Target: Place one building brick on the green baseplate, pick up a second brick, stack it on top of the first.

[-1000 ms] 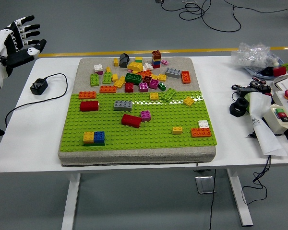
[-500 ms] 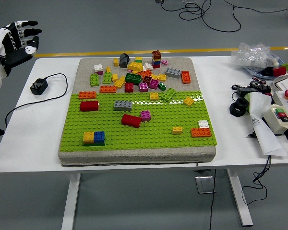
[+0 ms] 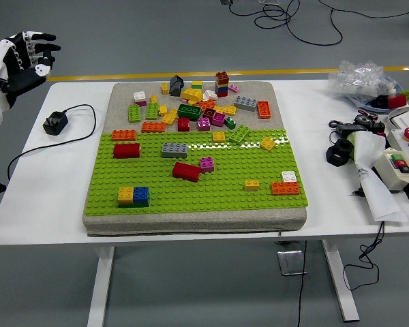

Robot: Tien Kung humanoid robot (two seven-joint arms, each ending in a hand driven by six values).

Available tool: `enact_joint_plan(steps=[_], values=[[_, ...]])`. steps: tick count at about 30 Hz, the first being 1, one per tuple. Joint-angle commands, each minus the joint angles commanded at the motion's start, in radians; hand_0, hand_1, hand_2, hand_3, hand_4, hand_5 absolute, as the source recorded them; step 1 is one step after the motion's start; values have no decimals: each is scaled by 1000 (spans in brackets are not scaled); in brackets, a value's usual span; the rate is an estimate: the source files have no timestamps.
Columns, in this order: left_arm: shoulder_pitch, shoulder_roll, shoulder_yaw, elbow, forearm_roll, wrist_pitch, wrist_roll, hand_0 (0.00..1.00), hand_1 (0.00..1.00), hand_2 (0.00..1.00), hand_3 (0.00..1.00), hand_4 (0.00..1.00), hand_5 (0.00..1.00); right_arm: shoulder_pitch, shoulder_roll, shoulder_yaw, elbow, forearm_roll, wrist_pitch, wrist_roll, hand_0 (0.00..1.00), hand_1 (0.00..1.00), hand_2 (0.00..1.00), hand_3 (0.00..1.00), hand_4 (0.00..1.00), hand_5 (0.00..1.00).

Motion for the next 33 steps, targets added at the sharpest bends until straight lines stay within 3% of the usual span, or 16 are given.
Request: enact_joint_plan(steps=[4,5,10,11,16,17,22,23,33], values=[[1,0,0,1,2,-4,2,655,754,611,647,409,2,0,1,-1,0,0,0,0,765,717,773,776,969,703],[1,1,0,1,3,-5,2,750,764,621,681,461,2,0,1,-2,0,0,0,0,766,717,773,776,970,703],[1,1,0,3,6,-9,3,750,764,621,681,461,2,0,1,-2,0,1,0,0,766,717,773,776,970,703],[1,1,0,3,7,-10,3,857,790,643,714,535,18,1,1,-2,0,1,0,0,766,717,773,776,969,703],[0,1,1,2,8,-10,3,857,790,643,714,535,18,0,1,-4,0,1,1,-1,766,717,773,776,969,703],[0,1,2,1,8,-10,3,756,765,618,682,445,2,0,1,-4,0,1,1,-1,766,715,772,776,969,703],[0,1,3,1,8,-12,4,756,765,618,682,445,2,-1,2,-5,0,0,1,-1,766,715,772,776,969,703],[0,1,3,0,8,-12,4,708,750,607,671,427,2,-1,2,-5,0,0,1,-1,766,717,773,776,969,703],[-2,1,3,2,1,-15,-2,724,755,606,681,449,2,0,2,-4,0,3,1,-1,766,717,773,776,969,702]])
